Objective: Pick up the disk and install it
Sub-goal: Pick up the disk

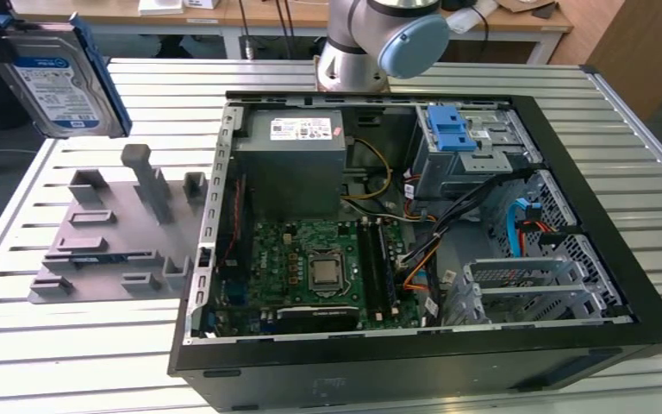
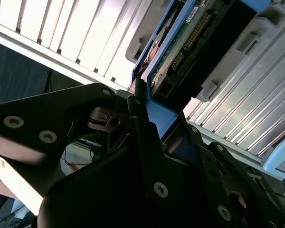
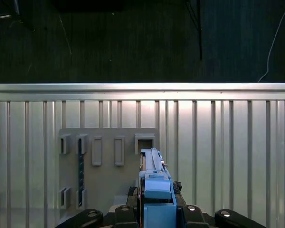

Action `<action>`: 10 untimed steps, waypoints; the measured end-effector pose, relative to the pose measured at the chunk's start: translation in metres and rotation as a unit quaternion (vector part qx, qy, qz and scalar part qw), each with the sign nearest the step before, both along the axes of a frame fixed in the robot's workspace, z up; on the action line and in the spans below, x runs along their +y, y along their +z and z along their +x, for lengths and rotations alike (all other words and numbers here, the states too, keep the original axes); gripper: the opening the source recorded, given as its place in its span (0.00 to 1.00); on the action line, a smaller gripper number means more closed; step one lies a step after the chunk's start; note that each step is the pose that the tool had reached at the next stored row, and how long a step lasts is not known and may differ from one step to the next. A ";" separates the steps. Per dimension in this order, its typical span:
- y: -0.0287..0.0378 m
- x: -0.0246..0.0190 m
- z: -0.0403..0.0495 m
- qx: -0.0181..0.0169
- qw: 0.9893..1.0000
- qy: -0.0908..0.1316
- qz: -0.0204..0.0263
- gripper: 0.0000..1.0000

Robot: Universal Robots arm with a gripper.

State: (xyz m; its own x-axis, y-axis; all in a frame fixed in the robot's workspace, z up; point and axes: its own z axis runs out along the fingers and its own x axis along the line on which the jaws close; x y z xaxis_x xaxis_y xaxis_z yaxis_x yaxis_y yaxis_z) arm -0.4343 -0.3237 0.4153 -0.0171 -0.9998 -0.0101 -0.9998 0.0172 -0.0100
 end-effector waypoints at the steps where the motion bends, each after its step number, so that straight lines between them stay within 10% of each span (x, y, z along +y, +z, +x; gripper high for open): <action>1: 0.0008 0.0000 0.0000 0.000 1.000 0.000 0.000 0.36; 10: 0.0070 0.0000 0.0000 0.000 1.000 0.000 0.000 0.36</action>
State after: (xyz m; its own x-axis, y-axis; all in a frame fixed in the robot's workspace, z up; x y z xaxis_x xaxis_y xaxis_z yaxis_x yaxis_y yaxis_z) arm -0.4343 -0.3237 0.4223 -0.0171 -0.9998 -0.0103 -0.9998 0.0172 -0.0100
